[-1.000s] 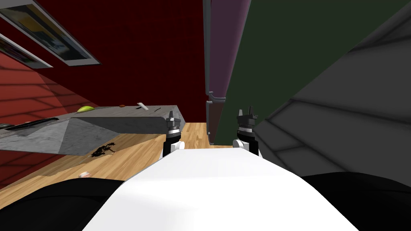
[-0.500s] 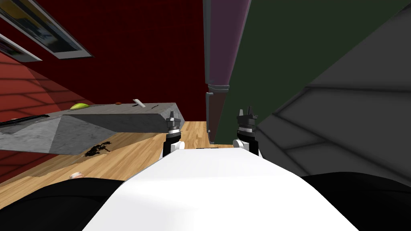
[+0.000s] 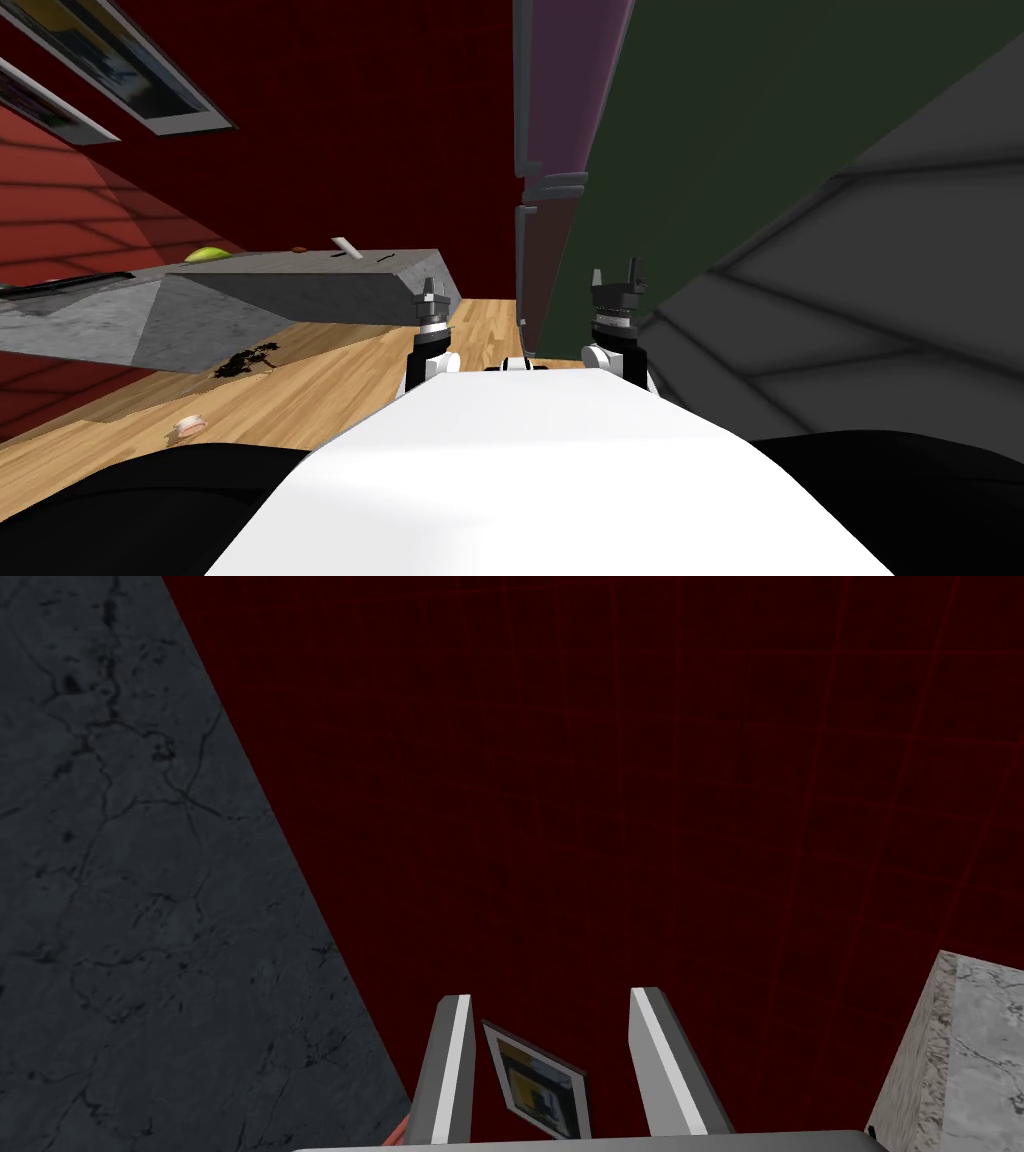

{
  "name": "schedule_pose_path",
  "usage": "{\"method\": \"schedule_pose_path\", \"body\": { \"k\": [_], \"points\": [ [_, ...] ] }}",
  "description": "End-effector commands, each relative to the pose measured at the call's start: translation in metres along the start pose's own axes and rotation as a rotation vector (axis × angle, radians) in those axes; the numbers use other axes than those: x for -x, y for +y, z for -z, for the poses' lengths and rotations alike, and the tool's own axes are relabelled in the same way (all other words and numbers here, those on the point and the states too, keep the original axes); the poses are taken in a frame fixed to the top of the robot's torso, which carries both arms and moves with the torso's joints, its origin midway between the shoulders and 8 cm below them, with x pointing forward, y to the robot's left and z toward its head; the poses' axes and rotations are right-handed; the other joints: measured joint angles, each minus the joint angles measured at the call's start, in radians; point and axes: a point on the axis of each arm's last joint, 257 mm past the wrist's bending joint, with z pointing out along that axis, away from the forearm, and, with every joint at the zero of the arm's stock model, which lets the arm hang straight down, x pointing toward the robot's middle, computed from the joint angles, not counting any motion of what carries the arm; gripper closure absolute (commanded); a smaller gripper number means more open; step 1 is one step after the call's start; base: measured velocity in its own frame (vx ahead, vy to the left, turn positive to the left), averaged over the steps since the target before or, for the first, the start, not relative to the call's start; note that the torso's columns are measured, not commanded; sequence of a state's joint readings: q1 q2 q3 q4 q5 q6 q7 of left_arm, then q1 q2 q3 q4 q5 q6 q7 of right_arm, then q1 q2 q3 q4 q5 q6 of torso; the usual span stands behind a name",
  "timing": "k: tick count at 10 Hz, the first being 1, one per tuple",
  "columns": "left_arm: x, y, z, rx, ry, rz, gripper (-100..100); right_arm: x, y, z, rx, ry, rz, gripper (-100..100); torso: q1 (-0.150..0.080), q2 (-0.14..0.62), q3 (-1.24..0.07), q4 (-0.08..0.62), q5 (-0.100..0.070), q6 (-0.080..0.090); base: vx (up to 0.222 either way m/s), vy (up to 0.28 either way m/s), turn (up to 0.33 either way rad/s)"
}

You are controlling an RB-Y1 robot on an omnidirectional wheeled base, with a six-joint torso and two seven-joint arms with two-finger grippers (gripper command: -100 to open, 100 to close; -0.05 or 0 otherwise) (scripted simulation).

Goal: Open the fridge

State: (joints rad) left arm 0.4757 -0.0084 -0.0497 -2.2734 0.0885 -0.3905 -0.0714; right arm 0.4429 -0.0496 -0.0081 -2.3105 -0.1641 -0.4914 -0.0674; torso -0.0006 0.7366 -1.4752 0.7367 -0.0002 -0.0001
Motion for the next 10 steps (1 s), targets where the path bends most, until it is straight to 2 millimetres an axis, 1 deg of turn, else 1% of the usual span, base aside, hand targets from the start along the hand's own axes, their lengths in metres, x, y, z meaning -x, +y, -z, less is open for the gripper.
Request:
{"method": "schedule_pose_path", "body": {
  "k": [1, 3, 4, 5, 6, 8, 9, 10],
  "points": [
    [0.000, 0.000, 0.000, 0.000, 0.000, 0.000, 0, -0.011, 0.027, -0.013, 0.093, 0.038, -0.075, -100, 0.000, 0.001, -0.001, 0.001, 0.000, 0.000, 0.006, -0.022, 0.169],
    [0.000, 0.000, 0.000, 0.000, 0.000, 0.000, 0, -0.019, 0.054, -0.024, 0.189, 0.061, -0.155, -100, 0.000, 0.001, -0.001, 0.001, 0.000, 0.000, 0.009, -0.029, 0.199],
    [0.000, 0.000, 0.000, 0.000, 0.000, 0.000, 0, -0.017, 0.054, -0.024, 0.189, 0.056, -0.164, -100, 0.001, 0.001, -0.001, 0.001, 0.000, 0.000, 0.008, -0.023, 0.102],
    [0.000, 0.000, 0.000, 0.000, 0.000, 0.000, 0, -0.019, 0.069, -0.029, 0.243, 0.062, -0.214, -100, 0.001, 0.002, -0.001, 0.001, 0.000, 0.001, 0.006, -0.017, 0.163],
    [0.000, 0.000, 0.000, 0.000, 0.000, 0.000, 0, -0.019, 0.069, -0.029, 0.243, 0.061, -0.217, -100, 0.001, 0.002, -0.001, 0.001, 0.000, 0.000, 0.004, -0.014, 0.081],
    [0.000, 0.000, 0.000, 0.000, 0.000, 0.000, 0, -0.022, 0.101, -0.036, 0.359, 0.074, -0.314, -100, 0.001, 0.002, -0.001, 0.001, 0.000, 0.000, 0.004, -0.021, 0.219],
    [0.000, 0.000, 0.000, 0.000, 0.000, 0.000, 0, -0.019, 0.100, -0.037, 0.359, 0.064, -0.336, -100, 0.000, 0.001, -0.001, 0.001, 0.000, 0.000, 0.006, -0.026, 0.110],
    [0.000, 0.000, 0.000, 0.000, 0.000, 0.000, 0, -0.020, 0.117, -0.040, 0.419, 0.069, -0.388, -100, 0.000, 0.001, -0.001, 0.001, 0.000, 0.001, 0.003, -0.026, 0.166]
  ]
}}
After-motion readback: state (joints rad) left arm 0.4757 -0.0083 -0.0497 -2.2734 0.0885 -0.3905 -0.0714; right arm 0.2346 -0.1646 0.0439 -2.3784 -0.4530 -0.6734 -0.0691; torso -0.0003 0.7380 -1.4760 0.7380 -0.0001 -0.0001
